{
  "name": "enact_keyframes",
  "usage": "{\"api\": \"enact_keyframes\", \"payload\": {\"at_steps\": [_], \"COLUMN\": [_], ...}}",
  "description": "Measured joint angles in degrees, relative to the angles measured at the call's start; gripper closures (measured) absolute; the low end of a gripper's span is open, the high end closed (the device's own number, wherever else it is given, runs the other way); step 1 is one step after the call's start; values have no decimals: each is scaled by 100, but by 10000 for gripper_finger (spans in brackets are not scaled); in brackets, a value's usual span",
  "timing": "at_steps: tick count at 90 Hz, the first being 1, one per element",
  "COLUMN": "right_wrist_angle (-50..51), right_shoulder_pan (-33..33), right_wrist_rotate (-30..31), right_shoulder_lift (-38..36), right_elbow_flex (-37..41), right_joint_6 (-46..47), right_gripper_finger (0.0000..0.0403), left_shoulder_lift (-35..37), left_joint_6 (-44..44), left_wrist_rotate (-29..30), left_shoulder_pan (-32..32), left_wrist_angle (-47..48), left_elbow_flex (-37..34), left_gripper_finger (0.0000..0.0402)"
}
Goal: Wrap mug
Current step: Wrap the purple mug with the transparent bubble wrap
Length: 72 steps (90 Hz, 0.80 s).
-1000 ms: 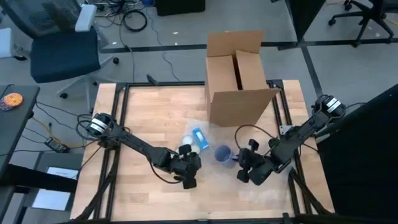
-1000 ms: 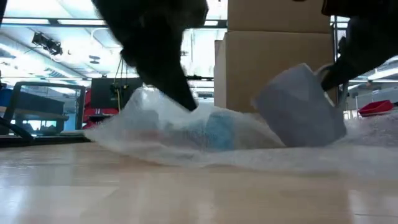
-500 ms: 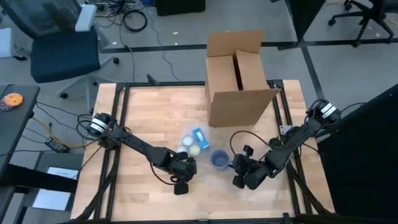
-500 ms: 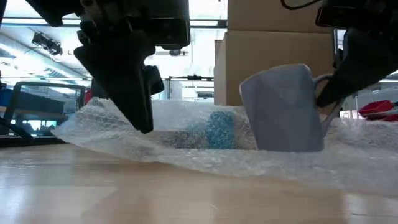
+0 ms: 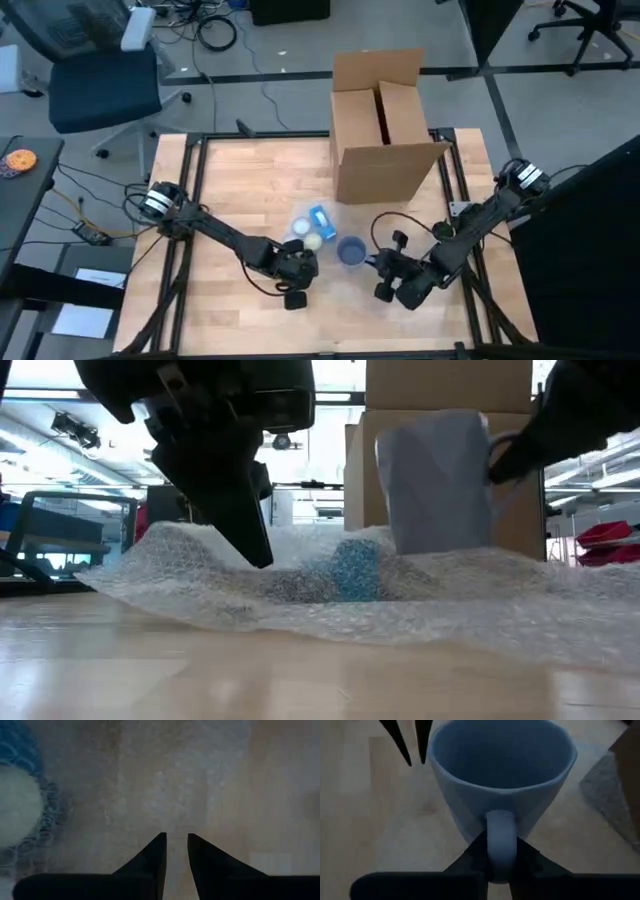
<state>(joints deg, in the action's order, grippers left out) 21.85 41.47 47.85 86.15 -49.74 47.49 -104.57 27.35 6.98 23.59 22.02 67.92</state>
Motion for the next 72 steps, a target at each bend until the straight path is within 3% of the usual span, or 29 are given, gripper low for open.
{"api": "enact_keyframes", "payload": {"at_steps": [19,39,57,72], "right_wrist_angle": [479,214,183,175], "right_shoulder_pan": [57,73,64,29], "right_wrist_rotate": [-324,-789,-1121,-1231], "right_shoulder_lift": [99,379,546,428], "right_elbow_flex": [89,250,264,262], "right_joint_6": [699,928,996,1010], "right_gripper_finger": [391,380,353,336], "left_shoulder_lift": [0,0,0,4], "left_joint_6": [-4,-6,-797,-904], "left_wrist_rotate": [47,94,256,403], "left_shoulder_pan": [2,1,2,0], "left_wrist_angle": [3,-12,-323,-297], "left_elbow_flex": [0,0,155,456], "left_gripper_finger": [339,339,339,339]}}
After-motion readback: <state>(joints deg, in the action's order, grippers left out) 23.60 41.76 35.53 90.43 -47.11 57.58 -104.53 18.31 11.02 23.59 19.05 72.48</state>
